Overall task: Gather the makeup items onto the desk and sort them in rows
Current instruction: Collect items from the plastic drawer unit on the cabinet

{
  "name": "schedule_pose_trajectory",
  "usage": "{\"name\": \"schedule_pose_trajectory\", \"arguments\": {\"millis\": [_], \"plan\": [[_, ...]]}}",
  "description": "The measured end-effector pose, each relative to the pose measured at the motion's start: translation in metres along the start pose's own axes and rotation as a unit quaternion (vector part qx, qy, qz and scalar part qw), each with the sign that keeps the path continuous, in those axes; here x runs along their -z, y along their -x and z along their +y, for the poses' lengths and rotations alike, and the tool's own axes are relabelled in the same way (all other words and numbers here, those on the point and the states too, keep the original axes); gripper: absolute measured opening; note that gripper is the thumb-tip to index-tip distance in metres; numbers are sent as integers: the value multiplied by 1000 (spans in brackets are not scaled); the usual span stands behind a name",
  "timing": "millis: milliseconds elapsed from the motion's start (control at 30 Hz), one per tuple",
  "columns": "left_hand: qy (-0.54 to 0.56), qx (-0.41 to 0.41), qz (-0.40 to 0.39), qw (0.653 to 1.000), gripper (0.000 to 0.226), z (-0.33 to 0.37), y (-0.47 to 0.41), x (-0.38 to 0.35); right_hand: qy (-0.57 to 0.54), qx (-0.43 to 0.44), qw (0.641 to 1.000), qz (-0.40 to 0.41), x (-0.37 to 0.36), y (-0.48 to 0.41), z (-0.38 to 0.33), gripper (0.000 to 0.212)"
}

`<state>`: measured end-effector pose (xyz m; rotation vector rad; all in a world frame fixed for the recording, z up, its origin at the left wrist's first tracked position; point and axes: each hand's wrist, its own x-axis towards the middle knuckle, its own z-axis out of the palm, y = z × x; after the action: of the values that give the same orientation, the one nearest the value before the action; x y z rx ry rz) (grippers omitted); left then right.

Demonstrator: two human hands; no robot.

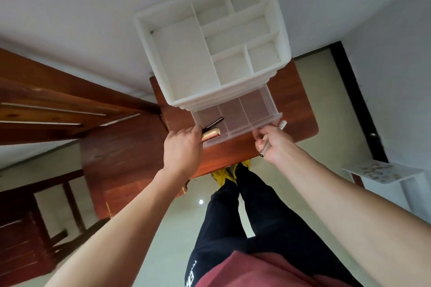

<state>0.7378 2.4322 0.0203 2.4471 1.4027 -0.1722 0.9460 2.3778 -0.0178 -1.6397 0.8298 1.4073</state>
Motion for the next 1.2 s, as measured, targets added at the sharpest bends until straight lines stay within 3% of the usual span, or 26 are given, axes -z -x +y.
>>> {"name": "schedule_pose_trajectory", "arguments": {"millis": [200, 467, 533, 600, 633, 700, 767, 833, 900, 967, 1067, 1200], "plan": [[48, 119, -22, 991, 11, -25, 29, 15, 1, 1, 997, -83, -64, 20, -15, 18], [75, 177, -12, 981, 24, -45, 51, 25, 37, 8, 995, -89, -87, 21, -12, 18], [74, 196, -16, 978, 28, -49, 59, 25, 110, 33, 990, -77, -81, 19, -4, 9], [61, 216, -28, 974, 29, -52, 70, 24, 283, 102, 953, -46, -71, 18, 8, 10], [60, 228, -31, 971, 28, -53, 76, 23, 389, 147, 908, -45, -65, 17, 15, 17], [61, 256, -36, 964, 27, -55, 88, 25, 600, 244, 759, -67, -56, 22, 27, 22], [62, 276, -37, 958, 29, -54, 98, 28, 760, 337, 546, -99, -54, 32, 32, 20], [64, 296, -27, 953, 29, -55, 112, 32, 835, 416, 339, -123, -63, 53, 36, 19], [66, 313, -13, 947, 27, -58, 135, 37, 843, 482, 189, -146, -75, 82, 43, 16], [63, 326, 2, 943, 22, -63, 162, 44, 828, 528, 87, -171, -88, 112, 55, 15], [42, 364, 31, 930, 18, -74, 208, 62, 793, 573, -26, -205, -108, 151, 80, 14], [19, 406, 77, 910, 21, -85, 278, 92, 722, 630, -123, -256, -126, 198, 129, 13]]}}
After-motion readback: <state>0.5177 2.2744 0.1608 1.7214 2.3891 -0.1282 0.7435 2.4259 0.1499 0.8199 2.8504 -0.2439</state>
